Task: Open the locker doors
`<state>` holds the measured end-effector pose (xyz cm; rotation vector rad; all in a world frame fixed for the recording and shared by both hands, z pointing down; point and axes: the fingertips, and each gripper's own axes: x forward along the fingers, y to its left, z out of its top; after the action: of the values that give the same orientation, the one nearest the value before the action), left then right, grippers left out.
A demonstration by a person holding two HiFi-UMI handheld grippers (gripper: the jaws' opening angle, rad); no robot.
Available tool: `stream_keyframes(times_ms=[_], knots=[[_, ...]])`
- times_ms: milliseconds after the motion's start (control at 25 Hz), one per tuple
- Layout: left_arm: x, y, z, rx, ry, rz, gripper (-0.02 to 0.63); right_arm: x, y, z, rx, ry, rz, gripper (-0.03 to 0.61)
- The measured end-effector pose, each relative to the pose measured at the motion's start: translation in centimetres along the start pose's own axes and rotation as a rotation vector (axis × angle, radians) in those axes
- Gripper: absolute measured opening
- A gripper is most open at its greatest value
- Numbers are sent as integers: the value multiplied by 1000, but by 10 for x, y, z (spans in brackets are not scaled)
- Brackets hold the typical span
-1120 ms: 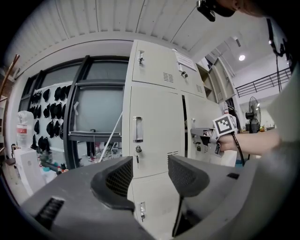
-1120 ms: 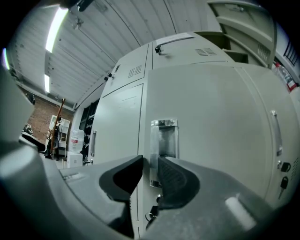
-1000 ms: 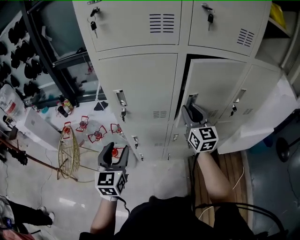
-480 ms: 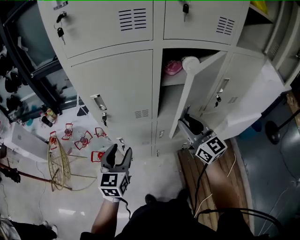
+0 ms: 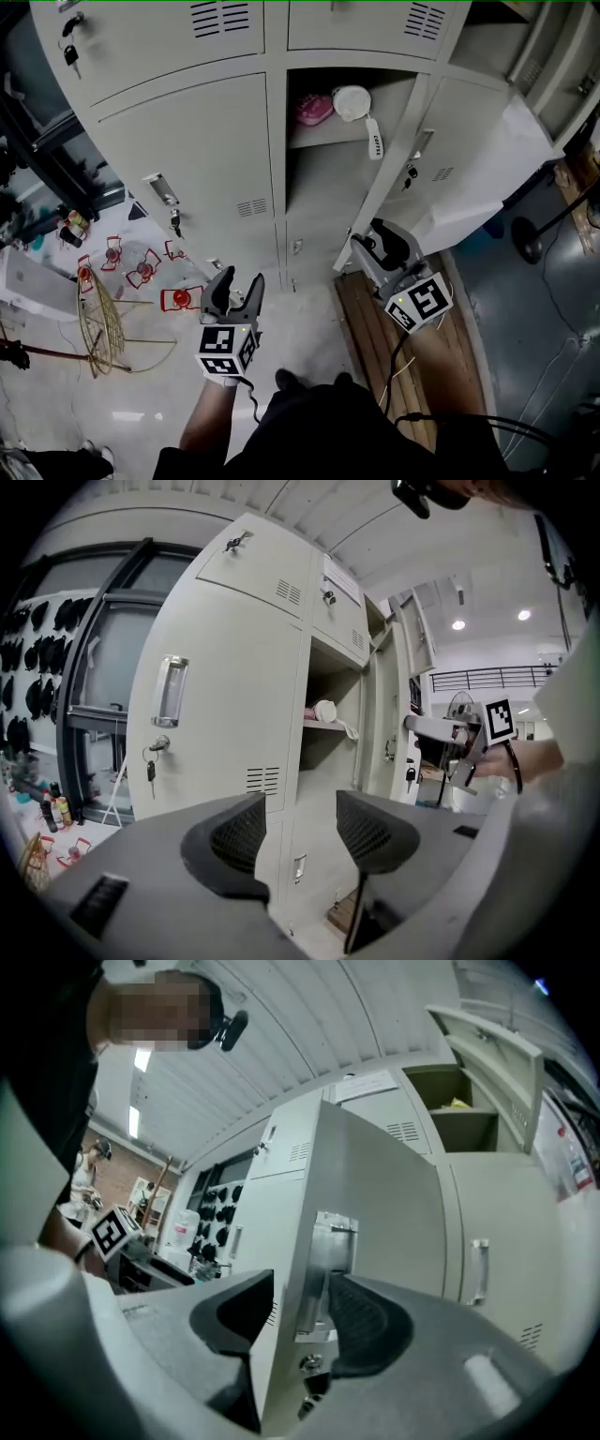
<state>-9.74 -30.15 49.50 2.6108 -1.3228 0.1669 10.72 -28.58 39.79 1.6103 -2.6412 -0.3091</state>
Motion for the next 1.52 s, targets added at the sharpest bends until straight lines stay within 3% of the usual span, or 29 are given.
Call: stream_keyframes(times_ms=[120, 440, 800, 1040, 1200, 1360, 1520], knots=[[-2, -21, 10, 20, -13, 13, 233, 0, -5, -4, -7, 11, -29, 168], [-8, -56, 14, 44, -5, 77, 233, -41, -24, -5, 88, -22, 49, 150], [24, -150, 11, 85, 12, -21, 233, -121, -87, -13, 96, -18, -58, 133], [31, -192, 20, 121, -7, -48, 233, -140, -108, -18, 88, -7, -68, 117], [22, -199, 23, 135, 0, -18, 233, -154, -115, -2, 82, -49, -103, 107], [7, -192, 22, 140, 5, 51, 233, -172, -112, 42, 25, -175, -158, 88], [-18, -176, 14, 126, 16, 145, 233, -170, -80, 62, 25, -249, -89, 66]])
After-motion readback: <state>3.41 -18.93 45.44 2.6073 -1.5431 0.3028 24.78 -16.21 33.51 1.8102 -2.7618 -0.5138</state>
